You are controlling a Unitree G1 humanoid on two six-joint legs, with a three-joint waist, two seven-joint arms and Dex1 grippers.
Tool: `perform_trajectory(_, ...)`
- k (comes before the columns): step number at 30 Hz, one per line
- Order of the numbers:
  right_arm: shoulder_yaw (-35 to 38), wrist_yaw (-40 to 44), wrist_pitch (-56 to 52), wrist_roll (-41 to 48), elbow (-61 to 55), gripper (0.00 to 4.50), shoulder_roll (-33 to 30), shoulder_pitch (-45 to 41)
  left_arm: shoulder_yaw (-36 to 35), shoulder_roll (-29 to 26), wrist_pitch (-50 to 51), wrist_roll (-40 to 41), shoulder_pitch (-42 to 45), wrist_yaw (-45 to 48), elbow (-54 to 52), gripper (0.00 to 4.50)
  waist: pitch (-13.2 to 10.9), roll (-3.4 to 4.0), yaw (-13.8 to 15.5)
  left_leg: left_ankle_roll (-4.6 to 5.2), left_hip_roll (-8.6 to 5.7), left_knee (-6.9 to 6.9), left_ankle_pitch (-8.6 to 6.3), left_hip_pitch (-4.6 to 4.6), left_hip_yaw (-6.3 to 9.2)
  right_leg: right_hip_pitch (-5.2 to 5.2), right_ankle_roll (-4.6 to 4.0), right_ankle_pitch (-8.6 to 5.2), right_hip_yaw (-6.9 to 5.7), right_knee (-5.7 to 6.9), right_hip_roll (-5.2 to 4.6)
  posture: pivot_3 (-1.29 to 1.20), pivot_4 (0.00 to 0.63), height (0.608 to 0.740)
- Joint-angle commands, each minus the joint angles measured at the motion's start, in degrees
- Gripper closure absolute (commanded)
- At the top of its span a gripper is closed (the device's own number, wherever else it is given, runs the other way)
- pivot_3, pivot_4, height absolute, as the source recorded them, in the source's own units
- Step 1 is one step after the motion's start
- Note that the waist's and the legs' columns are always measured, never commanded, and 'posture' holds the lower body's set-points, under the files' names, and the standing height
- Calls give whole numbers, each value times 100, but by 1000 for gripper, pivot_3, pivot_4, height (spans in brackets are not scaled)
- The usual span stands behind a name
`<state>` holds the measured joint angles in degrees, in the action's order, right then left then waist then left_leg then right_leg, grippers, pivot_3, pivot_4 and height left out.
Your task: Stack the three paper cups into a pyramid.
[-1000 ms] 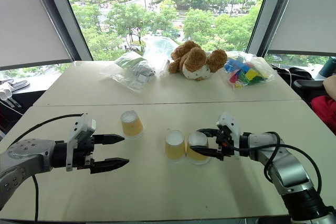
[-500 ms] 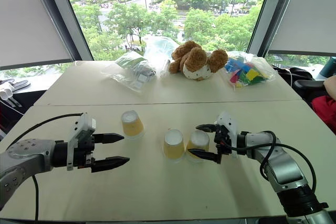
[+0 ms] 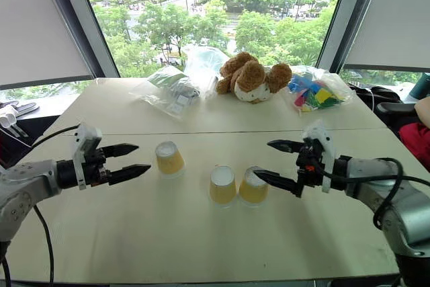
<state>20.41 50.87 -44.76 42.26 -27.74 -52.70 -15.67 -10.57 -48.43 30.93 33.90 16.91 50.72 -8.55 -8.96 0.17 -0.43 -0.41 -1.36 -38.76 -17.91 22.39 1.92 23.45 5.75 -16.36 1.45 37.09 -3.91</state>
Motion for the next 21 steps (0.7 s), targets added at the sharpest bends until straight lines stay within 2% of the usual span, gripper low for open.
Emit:
perform_trajectory(1, 311, -87, -720, 953, -470, 52, -385, -374, 325, 307, -685, -530, 383, -27, 324, 0, 0, 0, 17, 0, 0, 0, 0, 0, 0, 1, 0, 0, 0, 0, -1, 0, 150, 740)
perform_trajectory(6, -43, -340, -1164, 1638, -861, 52, -434, -499, 729, 772, -1258, -949, 803, 249, 1104, 0, 0, -9, 20, 4, 1, 0, -2, 3, 0, 1, 1, 0, -2, -2, 0, 0, 150, 740)
perform_trajectory(11, -316, -673, -1104, 1592, -954, 52, -271, -409, 999, 1107, -1727, -1302, 1188, 409, 1685, 0, -3, -13, 13, 4, 0, -4, -2, 5, -1, 2, 1, 1, -2, 0, 1, 0, 150, 740)
perform_trajectory(21, -152, -1152, -1075, 1634, -1052, 52, -231, -218, 1218, 1604, -2478, -1809, 1739, 587, 2725, 0, -3, -15, 74, 6, -1, -13, -2, 7, 0, 2, 3, 1, -5, 4, 8, 0, 150, 740)
